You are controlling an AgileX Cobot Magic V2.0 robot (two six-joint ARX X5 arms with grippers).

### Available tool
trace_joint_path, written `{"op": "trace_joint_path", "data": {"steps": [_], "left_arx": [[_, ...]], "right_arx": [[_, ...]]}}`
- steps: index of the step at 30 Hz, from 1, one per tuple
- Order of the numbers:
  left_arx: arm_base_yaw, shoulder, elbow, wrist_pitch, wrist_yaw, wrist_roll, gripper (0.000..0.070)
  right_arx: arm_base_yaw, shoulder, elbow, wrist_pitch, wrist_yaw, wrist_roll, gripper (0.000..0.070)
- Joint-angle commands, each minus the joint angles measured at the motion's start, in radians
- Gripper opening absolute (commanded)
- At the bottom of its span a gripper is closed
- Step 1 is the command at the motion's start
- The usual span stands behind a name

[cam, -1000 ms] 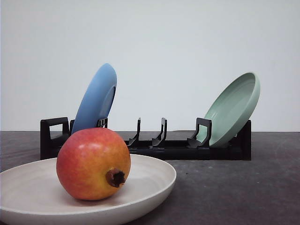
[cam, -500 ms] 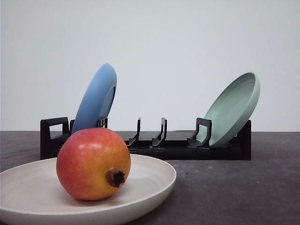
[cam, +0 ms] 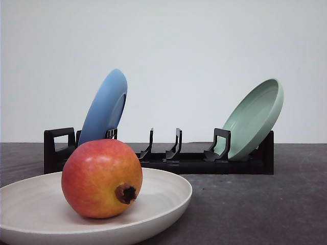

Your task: Place pomegranate in white plate

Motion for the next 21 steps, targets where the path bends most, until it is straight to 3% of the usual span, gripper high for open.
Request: {"op": "trace_joint_path", "data": {"steps": [1,21], "left_arx": [[0.002,-0.002,-0.01,-0.005,-0.001,0.007,0.0],[0.002,-0.002,-0.01,-0.005,-0.001,0.007,0.0]], "right_arx": [[-0.002,0.0,-0.003,0.006,0.004,0.018,0.0002],[-0.002,0.0,-0.003,0.006,0.004,0.018,0.0002]]}}
